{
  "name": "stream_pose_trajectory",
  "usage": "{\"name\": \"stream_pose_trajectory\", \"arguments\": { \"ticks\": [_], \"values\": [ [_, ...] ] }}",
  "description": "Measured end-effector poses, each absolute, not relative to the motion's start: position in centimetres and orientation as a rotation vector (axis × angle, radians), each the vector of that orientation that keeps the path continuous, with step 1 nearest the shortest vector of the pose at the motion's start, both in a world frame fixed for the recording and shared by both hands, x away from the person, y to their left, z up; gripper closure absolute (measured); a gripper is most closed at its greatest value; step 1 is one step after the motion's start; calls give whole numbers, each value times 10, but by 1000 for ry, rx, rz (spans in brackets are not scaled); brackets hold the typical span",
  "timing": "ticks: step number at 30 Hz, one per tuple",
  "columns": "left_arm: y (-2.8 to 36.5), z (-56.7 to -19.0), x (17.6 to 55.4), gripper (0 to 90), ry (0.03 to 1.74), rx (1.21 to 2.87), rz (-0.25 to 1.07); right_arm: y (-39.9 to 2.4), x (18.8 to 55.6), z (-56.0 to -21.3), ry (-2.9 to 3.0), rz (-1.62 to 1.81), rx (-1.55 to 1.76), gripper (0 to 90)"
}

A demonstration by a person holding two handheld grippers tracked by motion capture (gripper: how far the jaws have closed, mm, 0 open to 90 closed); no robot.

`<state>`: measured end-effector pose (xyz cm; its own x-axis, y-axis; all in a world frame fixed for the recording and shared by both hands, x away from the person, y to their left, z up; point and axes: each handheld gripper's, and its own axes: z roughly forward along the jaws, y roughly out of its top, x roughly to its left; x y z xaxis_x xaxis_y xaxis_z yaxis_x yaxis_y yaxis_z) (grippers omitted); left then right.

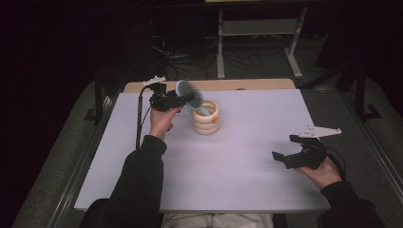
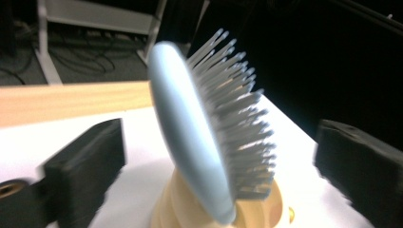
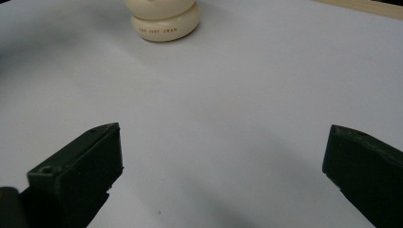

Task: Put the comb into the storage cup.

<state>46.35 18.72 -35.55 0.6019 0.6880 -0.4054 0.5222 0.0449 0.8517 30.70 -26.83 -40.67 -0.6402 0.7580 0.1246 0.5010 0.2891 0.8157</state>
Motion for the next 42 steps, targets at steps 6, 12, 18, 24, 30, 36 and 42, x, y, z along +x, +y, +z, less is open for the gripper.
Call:
{"name": "stream_pose_trajectory", "arguments": {
  "ticks": [6, 12, 18, 24, 30, 36, 42],
  "values": [
    [199, -354, 459, 0, 996, 1629, 178, -268, 307, -407, 2276, 1271, 1151, 0],
    [209, -349, 449, 0, 950, 1674, 249, -267, 307, -407, 2275, 1269, 1150, 0],
    [220, -349, 442, 0, 931, 1698, 291, -267, 307, -408, 2280, 1256, 1149, 0],
    [233, -346, 437, 0, 928, 1664, 297, -266, 307, -408, 2282, 1247, 1142, 0],
    [244, -343, 430, 0, 917, 1673, 309, -266, 307, -409, 2284, 1243, 1143, 0],
    [256, -344, 424, 0, 917, 1682, 327, -266, 306, -409, 2284, 1236, 1139, 0],
    [265, -352, 421, 0, 934, 1703, 334, -266, 306, -409, 2284, 1228, 1139, 0]
  ]
}}
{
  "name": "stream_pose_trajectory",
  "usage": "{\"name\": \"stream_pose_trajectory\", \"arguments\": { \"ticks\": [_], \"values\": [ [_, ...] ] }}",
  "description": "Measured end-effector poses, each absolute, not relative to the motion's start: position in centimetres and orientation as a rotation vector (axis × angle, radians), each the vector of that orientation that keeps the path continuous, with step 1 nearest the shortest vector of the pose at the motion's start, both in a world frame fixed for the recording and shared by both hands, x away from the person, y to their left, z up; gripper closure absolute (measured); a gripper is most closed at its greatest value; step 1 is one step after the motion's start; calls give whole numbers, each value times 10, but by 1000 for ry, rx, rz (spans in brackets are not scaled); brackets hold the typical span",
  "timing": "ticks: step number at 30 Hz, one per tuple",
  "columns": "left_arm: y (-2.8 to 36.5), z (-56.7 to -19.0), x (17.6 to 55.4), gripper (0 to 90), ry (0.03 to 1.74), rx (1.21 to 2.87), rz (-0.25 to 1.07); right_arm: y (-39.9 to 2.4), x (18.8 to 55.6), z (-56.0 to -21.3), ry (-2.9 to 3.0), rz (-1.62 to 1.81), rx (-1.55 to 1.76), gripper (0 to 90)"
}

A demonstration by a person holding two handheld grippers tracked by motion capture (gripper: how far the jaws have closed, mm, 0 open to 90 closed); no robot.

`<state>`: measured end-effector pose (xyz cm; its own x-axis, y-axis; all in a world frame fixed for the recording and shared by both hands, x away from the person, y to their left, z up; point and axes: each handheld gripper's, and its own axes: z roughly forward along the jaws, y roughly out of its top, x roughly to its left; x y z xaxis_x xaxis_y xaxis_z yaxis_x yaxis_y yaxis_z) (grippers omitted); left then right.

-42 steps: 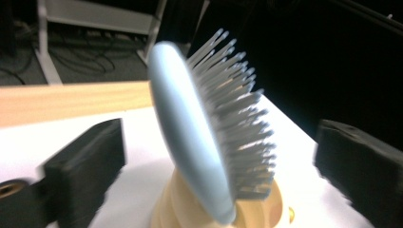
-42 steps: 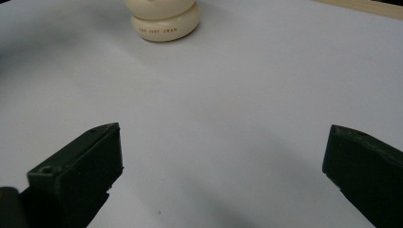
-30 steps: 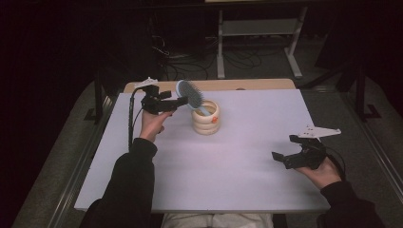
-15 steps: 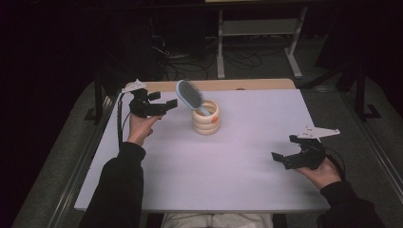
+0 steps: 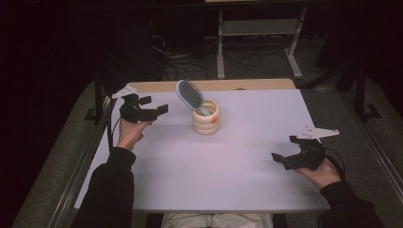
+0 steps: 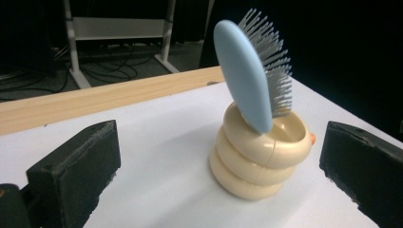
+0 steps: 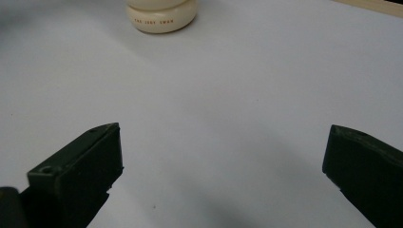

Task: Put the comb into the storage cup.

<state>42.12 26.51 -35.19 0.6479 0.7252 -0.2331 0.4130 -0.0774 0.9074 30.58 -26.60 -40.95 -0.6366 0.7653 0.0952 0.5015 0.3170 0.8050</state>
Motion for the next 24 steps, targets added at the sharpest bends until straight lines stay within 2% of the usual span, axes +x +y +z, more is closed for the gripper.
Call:
{"name": "stream_pose_trajectory", "arguments": {
  "ticks": [24],
  "values": [
    [304, -359, 392, 0, 915, 1684, 361, -265, 306, -413, 2300, 1197, 1140, 0]
  ]
}}
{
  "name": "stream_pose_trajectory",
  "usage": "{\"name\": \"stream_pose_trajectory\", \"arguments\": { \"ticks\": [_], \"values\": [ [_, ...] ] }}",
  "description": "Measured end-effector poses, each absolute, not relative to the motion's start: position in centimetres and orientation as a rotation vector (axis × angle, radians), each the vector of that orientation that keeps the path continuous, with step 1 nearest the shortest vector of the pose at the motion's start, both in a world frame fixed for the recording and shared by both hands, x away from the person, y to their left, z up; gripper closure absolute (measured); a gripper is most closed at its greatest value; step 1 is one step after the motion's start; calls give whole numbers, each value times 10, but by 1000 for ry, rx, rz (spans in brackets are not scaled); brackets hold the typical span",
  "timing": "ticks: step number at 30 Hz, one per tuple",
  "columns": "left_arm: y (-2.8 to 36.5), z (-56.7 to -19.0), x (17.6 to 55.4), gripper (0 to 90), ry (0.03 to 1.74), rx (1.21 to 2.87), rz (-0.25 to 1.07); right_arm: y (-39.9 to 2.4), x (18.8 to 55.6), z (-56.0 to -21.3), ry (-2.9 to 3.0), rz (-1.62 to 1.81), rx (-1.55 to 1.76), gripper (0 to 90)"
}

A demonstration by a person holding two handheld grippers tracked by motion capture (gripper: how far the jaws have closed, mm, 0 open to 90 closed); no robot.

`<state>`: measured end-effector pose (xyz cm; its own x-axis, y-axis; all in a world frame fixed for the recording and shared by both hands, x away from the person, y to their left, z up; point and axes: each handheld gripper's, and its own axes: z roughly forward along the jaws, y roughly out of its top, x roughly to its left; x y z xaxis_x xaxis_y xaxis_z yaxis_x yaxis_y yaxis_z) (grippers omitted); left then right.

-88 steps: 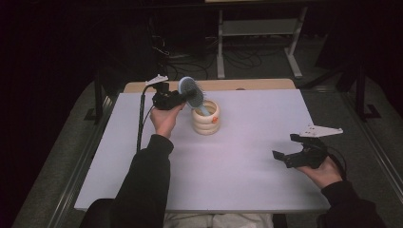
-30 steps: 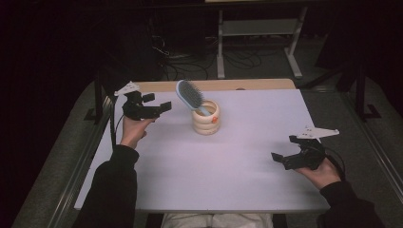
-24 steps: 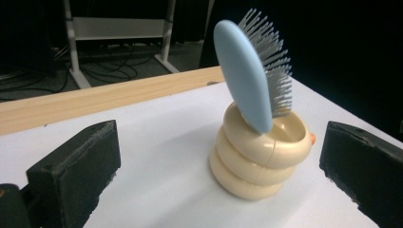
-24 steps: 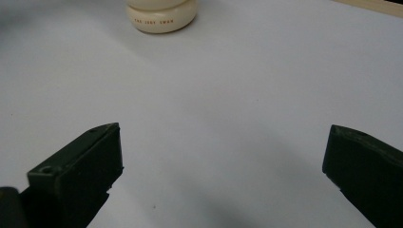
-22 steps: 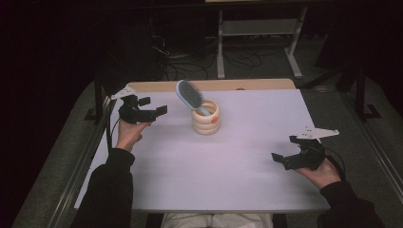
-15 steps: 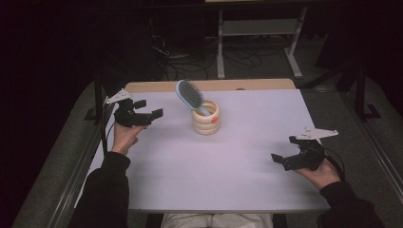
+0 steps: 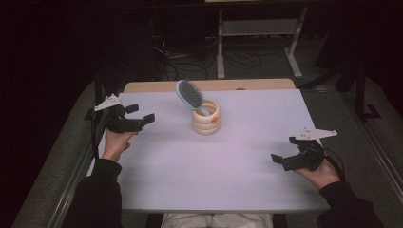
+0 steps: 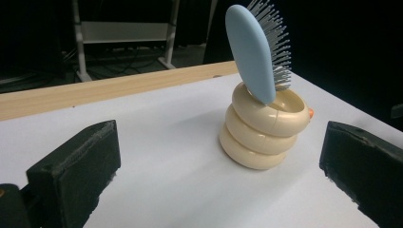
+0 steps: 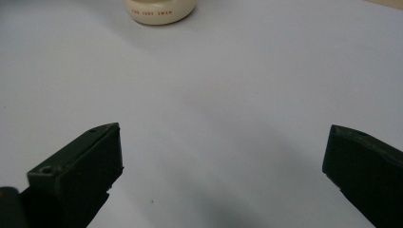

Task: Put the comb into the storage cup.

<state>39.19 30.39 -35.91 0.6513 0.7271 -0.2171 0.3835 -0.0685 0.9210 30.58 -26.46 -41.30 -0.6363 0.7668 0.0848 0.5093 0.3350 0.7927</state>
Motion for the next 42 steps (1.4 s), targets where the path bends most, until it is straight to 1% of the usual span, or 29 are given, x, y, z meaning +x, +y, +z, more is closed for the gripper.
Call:
{"name": "stream_pose_trajectory", "arguments": {
  "ticks": [18, 31, 42],
  "values": [
    [322, -365, 370, 0, 875, 1695, 380, -265, 306, -414, 2300, 1192, 1142, 0],
    [343, -375, 354, 0, 904, 1665, 408, -266, 306, -414, 2298, 1184, 1146, 0],
    [353, -384, 344, 0, 913, 1646, 415, -267, 306, -415, 2293, 1184, 1149, 0]
  ]
}}
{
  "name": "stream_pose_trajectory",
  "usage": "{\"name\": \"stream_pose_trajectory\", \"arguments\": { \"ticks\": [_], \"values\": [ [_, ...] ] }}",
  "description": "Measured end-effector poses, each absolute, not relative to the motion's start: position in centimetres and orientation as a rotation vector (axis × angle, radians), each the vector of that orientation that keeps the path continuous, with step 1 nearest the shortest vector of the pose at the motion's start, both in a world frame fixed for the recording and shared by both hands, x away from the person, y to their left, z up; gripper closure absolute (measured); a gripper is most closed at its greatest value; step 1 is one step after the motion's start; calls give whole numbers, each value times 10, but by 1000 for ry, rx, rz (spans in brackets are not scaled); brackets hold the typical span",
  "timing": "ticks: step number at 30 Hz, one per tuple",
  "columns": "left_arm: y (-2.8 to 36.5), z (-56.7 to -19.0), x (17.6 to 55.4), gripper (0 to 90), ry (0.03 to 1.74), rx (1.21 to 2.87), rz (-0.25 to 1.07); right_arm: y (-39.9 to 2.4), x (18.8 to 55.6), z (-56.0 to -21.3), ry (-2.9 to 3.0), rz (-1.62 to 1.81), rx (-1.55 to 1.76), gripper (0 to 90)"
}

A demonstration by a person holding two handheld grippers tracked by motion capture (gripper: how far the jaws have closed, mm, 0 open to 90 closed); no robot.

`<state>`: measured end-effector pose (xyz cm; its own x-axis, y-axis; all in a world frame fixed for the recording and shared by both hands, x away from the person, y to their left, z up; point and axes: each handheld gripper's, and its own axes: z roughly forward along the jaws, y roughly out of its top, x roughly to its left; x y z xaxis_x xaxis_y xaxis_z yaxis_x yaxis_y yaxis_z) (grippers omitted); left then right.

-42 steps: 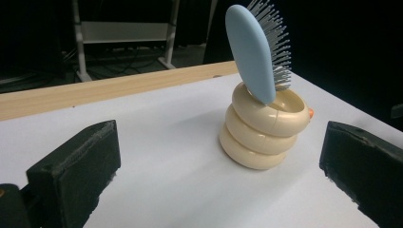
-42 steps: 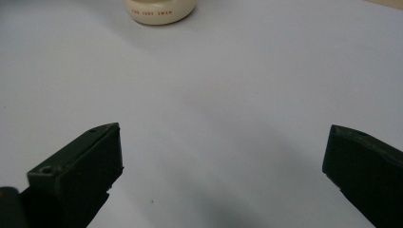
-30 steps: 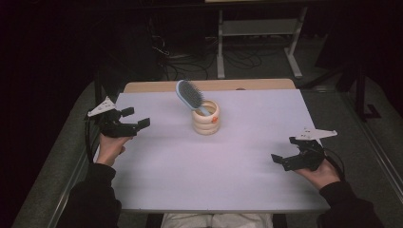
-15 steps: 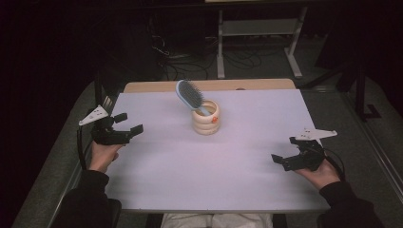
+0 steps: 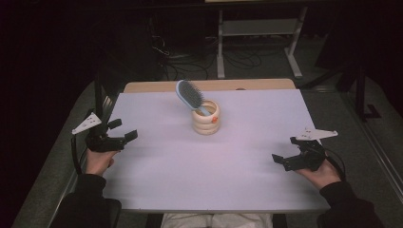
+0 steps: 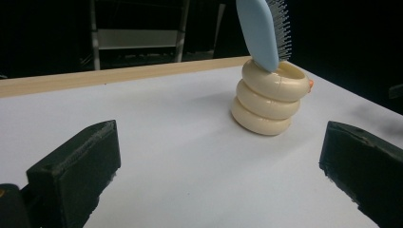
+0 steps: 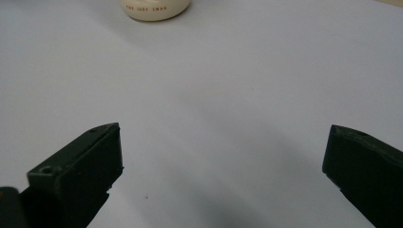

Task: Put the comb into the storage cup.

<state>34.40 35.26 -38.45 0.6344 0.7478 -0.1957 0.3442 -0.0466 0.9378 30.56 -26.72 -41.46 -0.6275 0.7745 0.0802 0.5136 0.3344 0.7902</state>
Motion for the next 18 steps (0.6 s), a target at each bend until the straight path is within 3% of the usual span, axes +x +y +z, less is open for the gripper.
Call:
{"name": "stream_pose_trajectory", "arguments": {
  "ticks": [18],
  "values": [
    [372, -399, 327, 0, 941, 1633, 490, -269, 305, -414, 2288, 1187, 1154, 0]
  ]
}}
